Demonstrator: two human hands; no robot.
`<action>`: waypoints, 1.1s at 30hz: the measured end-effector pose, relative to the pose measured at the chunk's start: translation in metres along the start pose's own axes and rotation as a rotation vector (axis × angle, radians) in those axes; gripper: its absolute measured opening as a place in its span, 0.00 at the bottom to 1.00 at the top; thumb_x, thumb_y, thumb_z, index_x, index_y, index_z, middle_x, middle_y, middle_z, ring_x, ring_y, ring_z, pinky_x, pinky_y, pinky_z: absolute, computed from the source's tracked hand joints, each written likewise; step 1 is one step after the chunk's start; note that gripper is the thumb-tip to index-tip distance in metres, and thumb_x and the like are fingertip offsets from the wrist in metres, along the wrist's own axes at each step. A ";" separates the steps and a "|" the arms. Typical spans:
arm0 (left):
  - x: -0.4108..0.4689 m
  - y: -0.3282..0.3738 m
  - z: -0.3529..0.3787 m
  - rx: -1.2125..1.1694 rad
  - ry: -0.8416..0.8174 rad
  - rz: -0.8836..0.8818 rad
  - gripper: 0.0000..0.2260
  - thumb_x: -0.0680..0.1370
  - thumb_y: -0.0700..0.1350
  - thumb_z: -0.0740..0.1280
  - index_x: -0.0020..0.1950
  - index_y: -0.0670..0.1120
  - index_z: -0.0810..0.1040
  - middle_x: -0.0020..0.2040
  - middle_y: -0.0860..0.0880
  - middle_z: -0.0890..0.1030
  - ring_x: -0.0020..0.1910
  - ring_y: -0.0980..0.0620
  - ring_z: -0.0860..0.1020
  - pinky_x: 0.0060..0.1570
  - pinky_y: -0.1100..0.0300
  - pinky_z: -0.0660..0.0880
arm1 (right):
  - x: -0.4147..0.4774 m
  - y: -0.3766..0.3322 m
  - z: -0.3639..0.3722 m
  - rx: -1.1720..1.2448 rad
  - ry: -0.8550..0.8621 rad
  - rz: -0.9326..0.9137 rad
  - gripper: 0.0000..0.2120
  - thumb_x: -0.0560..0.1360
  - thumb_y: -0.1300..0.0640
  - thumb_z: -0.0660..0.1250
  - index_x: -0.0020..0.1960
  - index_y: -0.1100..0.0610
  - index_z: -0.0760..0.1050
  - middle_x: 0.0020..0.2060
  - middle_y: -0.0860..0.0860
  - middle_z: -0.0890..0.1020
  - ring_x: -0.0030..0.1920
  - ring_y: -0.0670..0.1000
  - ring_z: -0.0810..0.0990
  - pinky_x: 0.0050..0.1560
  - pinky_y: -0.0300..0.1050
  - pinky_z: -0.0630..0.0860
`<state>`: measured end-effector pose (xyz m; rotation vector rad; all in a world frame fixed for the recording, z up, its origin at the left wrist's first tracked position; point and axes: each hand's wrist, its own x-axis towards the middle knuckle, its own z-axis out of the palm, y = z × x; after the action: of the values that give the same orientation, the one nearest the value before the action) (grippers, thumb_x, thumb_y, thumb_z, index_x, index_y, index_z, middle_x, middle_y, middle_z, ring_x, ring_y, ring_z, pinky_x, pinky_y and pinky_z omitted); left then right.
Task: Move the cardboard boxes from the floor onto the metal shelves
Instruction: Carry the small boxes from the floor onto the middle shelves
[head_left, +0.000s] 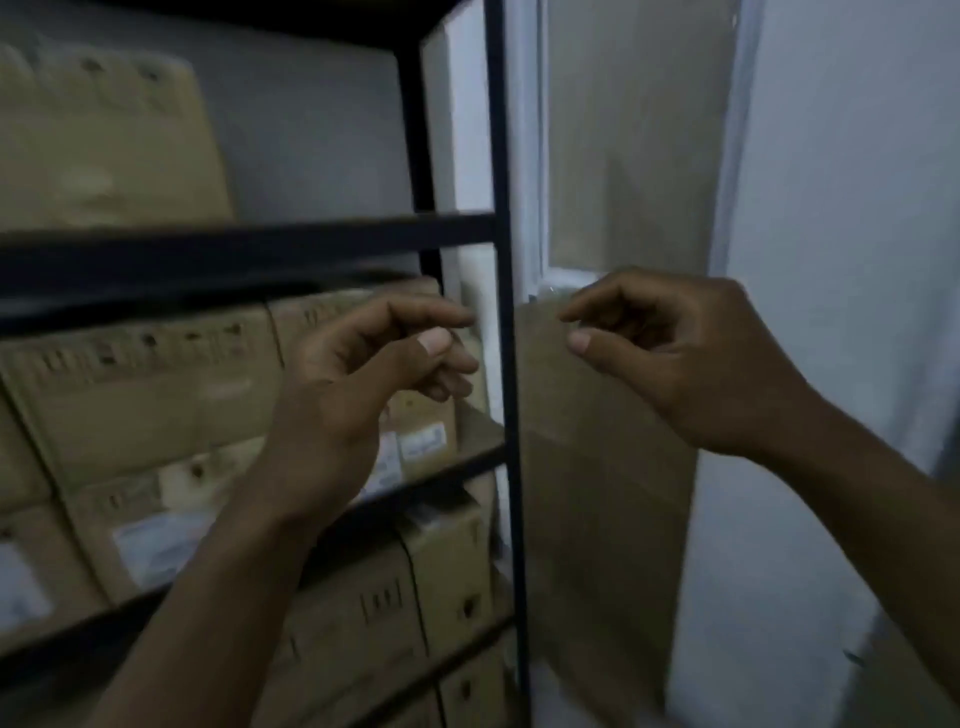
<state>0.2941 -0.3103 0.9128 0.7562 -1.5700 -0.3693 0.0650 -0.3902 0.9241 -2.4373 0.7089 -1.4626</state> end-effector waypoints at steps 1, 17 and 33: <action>-0.019 0.001 0.019 -0.056 -0.023 -0.037 0.09 0.77 0.46 0.65 0.54 0.47 0.83 0.43 0.47 0.84 0.43 0.46 0.82 0.45 0.55 0.79 | -0.028 -0.004 -0.011 -0.002 -0.001 0.039 0.05 0.76 0.54 0.73 0.52 0.52 0.83 0.42 0.43 0.84 0.43 0.45 0.83 0.45 0.40 0.80; -0.233 0.086 0.334 -0.542 -0.634 -0.556 0.09 0.75 0.41 0.65 0.50 0.48 0.84 0.41 0.46 0.85 0.39 0.48 0.82 0.41 0.56 0.78 | -0.433 -0.122 -0.194 -0.243 0.350 0.839 0.06 0.74 0.48 0.71 0.51 0.44 0.82 0.41 0.42 0.85 0.42 0.47 0.84 0.46 0.52 0.82; -0.334 0.151 0.630 -0.812 -1.594 -0.558 0.11 0.75 0.45 0.65 0.53 0.46 0.83 0.42 0.48 0.85 0.39 0.51 0.82 0.40 0.59 0.77 | -0.620 -0.192 -0.254 -0.635 1.233 1.501 0.07 0.77 0.55 0.71 0.51 0.43 0.81 0.40 0.47 0.85 0.40 0.52 0.84 0.46 0.59 0.81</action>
<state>-0.3564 -0.1037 0.6572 0.0952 -2.2334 -2.2660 -0.3426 0.1034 0.6493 -0.1662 2.5693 -1.7174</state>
